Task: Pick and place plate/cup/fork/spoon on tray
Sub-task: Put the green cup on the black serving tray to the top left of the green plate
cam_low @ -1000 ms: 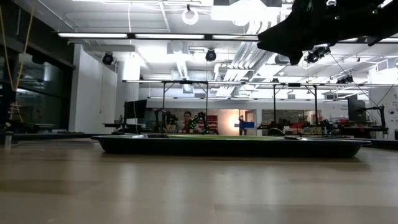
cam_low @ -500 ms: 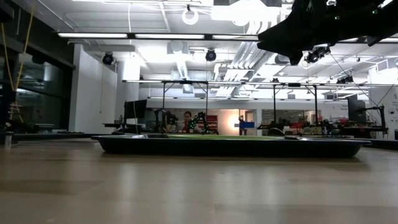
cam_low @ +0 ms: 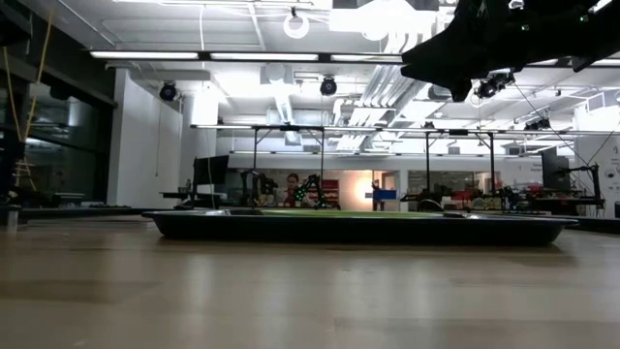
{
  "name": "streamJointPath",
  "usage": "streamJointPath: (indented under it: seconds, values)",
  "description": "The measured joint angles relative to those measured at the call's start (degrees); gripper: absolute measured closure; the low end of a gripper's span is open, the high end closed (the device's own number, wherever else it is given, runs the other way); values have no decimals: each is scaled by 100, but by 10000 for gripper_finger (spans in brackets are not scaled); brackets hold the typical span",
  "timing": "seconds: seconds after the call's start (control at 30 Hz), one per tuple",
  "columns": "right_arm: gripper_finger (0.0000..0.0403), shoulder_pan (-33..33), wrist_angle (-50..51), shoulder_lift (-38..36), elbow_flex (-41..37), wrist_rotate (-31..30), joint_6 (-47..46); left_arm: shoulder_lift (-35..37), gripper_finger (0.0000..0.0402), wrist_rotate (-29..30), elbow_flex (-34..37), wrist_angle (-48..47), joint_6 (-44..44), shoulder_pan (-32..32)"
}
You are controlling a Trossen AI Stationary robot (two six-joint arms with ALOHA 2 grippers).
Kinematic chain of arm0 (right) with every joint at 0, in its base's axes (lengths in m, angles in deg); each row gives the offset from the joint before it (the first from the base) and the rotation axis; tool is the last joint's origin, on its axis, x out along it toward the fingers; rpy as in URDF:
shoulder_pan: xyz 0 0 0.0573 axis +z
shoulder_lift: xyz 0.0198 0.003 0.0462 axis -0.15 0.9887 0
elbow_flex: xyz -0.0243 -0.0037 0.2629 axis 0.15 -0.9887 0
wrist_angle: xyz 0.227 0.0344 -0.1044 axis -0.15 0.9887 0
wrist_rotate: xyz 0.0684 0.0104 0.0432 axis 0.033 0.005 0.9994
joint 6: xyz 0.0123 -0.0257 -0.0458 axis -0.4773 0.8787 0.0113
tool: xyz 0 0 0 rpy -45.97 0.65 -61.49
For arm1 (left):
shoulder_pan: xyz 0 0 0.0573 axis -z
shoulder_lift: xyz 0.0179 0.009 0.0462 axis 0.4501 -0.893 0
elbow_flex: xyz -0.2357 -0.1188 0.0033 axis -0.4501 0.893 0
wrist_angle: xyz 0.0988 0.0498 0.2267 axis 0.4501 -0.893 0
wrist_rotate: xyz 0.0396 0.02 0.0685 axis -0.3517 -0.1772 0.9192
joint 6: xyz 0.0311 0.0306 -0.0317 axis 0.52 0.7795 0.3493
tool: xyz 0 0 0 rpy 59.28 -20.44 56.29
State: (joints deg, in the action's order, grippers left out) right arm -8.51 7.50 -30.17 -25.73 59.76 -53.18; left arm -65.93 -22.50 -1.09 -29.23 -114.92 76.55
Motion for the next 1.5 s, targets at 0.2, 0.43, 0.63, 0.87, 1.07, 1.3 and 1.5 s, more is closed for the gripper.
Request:
streamJointPath:
  seconds: [0.2,0.43,0.63,0.87,1.07,1.3,1.5]
  values:
    - [258,0,53,0,0,0,-2,0,369,-636,0,-2,-92,-292]
    - [258,-2,52,0,0,-59,-6,-4,392,-960,-393,-129,350,-829]
    - [258,-2,51,0,0,-105,-2,-4,396,-121,-1660,-823,1497,-1587]
    - [258,-2,51,0,0,-105,-2,-345,398,1803,-3146,-1324,3747,-3245]
    - [258,-2,52,0,0,-105,0,-1392,399,1474,-3710,-1283,4753,-5294]
    - [258,-2,78,0,0,-105,-146,-2836,399,494,-3768,-1121,5411,-7111]
    - [258,-2,180,0,0,-104,-147,-3498,400,104,-3768,-887,5605,-7983]
